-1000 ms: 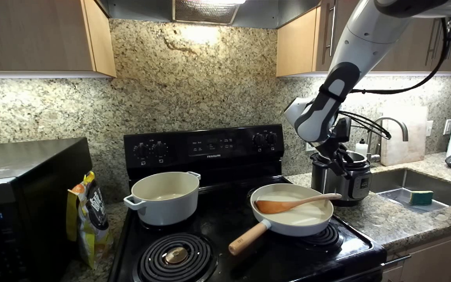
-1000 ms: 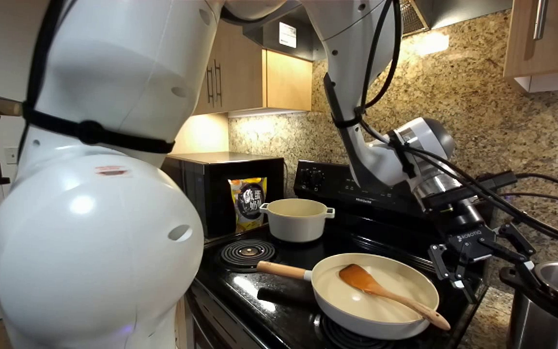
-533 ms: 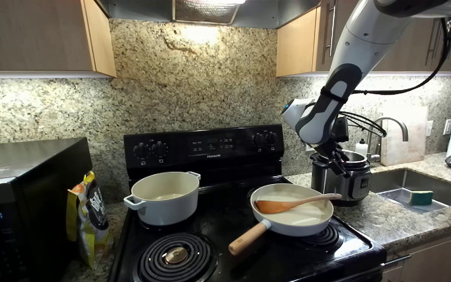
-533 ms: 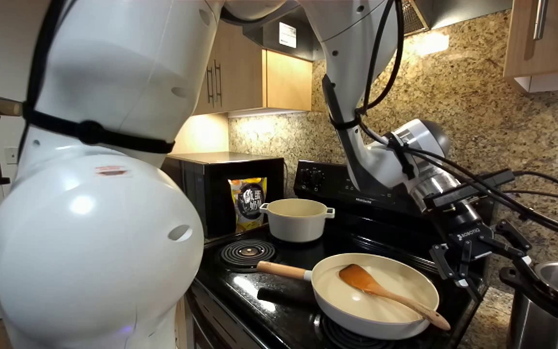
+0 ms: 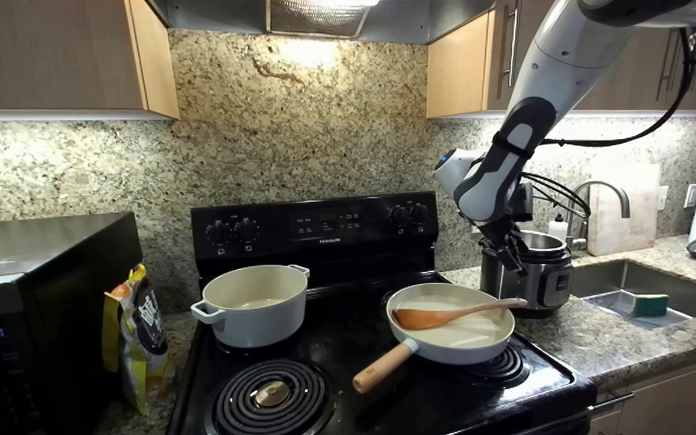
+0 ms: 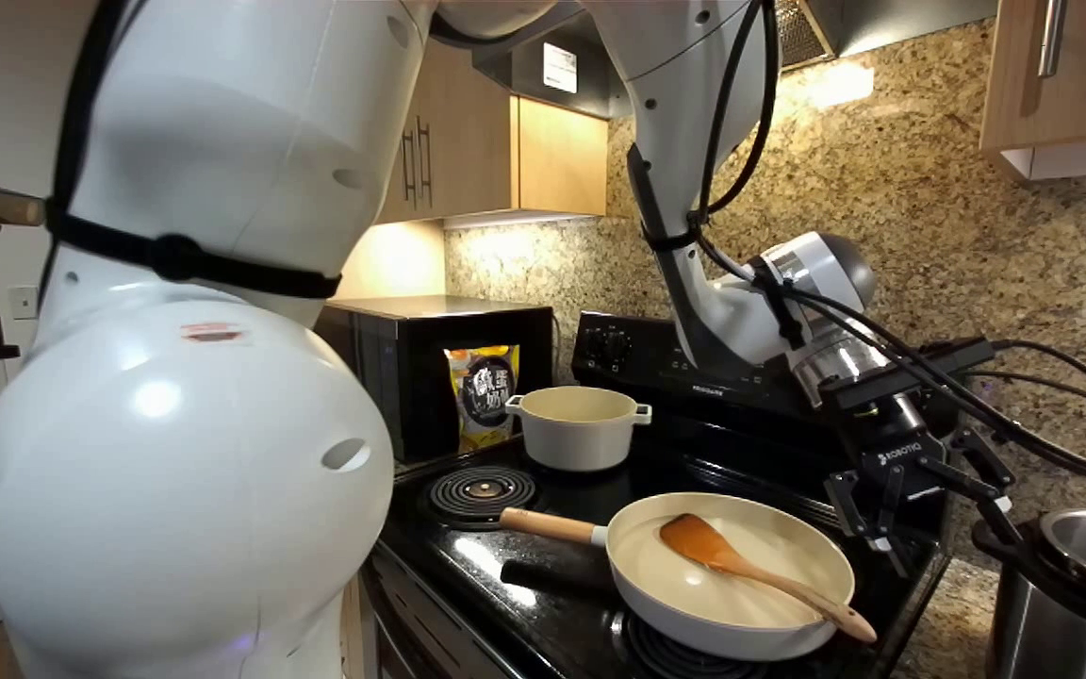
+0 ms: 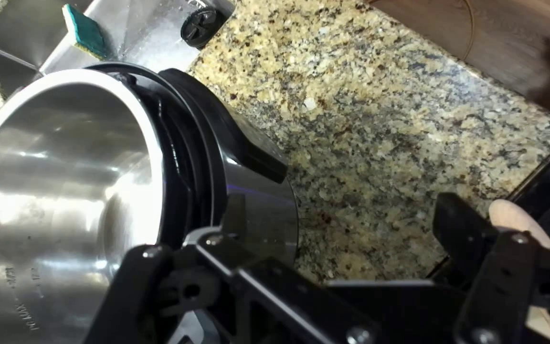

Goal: Use the wooden spatula to stir the pan

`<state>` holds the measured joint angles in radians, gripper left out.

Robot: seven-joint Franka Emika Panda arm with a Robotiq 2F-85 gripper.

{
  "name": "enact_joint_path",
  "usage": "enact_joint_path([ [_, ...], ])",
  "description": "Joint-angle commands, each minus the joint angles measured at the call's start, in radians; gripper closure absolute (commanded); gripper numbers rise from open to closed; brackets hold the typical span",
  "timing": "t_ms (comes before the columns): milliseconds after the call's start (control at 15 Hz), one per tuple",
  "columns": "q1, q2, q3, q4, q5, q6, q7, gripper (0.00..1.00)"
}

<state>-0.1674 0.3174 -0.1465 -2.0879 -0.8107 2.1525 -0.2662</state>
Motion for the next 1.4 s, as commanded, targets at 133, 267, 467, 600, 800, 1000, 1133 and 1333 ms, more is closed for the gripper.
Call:
enact_joint_path([
  [133,-0.001,0.000,0.001,0.001,0.001,-0.002,-0.001,0.00],
  [267,-0.001,0.000,0.001,0.001,0.001,-0.002,-0.001,0.00],
  [467,-0.001,0.000,0.001,0.001,0.001,-0.002,-0.001,0.00],
  [600,-0.001,0.000,0.001,0.001,0.001,-0.002,-0.001,0.00],
  [800,-0.001,0.000,0.001,0.001,0.001,-0.002,-0.001,0.00],
  [1000,-0.002,-0.001,0.002,0.000,0.002,-0.003,-0.007,0.00],
  [1133,0.002,0.004,-0.001,0.005,-0.009,-0.012,-0.003,0.00],
  [1333,0.001,0.008,-0.003,0.007,-0.017,-0.015,-0.003,0.00],
])
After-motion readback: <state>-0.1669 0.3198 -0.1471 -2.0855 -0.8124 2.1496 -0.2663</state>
